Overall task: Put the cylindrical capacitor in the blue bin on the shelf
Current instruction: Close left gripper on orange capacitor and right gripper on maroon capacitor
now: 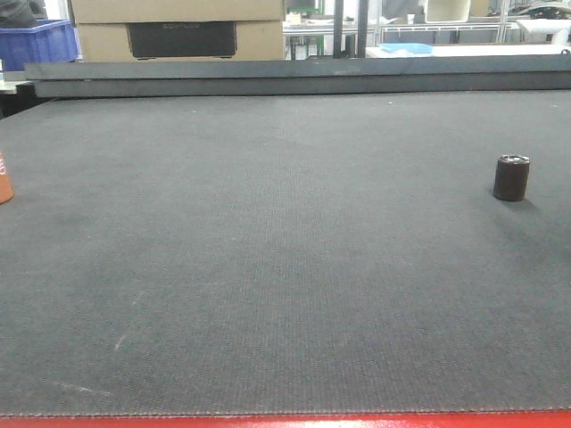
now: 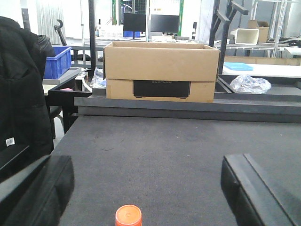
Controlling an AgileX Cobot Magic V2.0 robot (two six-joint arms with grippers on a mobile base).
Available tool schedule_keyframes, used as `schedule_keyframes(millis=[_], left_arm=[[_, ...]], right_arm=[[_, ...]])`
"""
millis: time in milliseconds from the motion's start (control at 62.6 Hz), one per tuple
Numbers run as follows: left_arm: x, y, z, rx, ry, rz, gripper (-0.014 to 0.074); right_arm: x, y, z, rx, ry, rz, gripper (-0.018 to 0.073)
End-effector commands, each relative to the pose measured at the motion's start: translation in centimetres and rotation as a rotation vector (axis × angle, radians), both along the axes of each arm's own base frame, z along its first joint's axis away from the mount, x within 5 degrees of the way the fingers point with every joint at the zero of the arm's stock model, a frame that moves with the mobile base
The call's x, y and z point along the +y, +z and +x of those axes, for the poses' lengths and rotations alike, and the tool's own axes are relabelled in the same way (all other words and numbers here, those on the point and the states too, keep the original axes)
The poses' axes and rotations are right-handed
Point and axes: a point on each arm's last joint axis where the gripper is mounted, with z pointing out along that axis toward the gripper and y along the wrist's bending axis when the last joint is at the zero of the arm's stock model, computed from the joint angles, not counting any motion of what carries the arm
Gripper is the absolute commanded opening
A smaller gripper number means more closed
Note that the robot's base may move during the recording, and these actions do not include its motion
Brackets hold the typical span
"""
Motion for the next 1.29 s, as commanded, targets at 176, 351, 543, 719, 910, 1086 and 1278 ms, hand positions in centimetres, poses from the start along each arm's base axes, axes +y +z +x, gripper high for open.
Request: schedule_keyframes(millis=[176, 351, 543, 719, 910, 1086, 1278], left_arm=[[-0.1, 0.3, 0.0, -0.024, -0.007, -0.004, 0.0538], [-0.1, 0.3, 0.0, -0.022, -0.007, -0.004, 0.0538], [-0.1, 0.3, 0.0, -0.022, -0.007, -0.004, 0.0538], [-0.1, 0.3, 0.0, -0.022, -0.007, -0.004, 0.0538], [-0.1, 0.3, 0.0, -0.022, -0.007, -0.004, 0.0538], [-0.1, 0.3, 0.0, -0.022, -0.007, -0.004, 0.0538], [-0.1, 0.2, 0.0, -0.020, -0.007, -0.004, 0.0538]], right_arm=[[0.3, -4.1, 4.5, -0.193, -0.028, -0.021, 0.0559], [0.1, -7.5, 6.2, -0.150, -0.045, -0.038, 0.0559], [0.2, -10.2, 7.1, -0.145, -0.047, -0.050, 0.0559], [0.4, -11.6, 8.9, -0.153, -0.048, -0.053, 0.0559], [0.6, -12.5, 10.7, -0.150, -0.048, -0.054, 0.0559], [0.7, -13.3, 11.5, -0.131, -0.047, -0.056, 0.0559], [0.8, -14.6, 12.0, -0.103, -0.046, -0.060, 0.0558]])
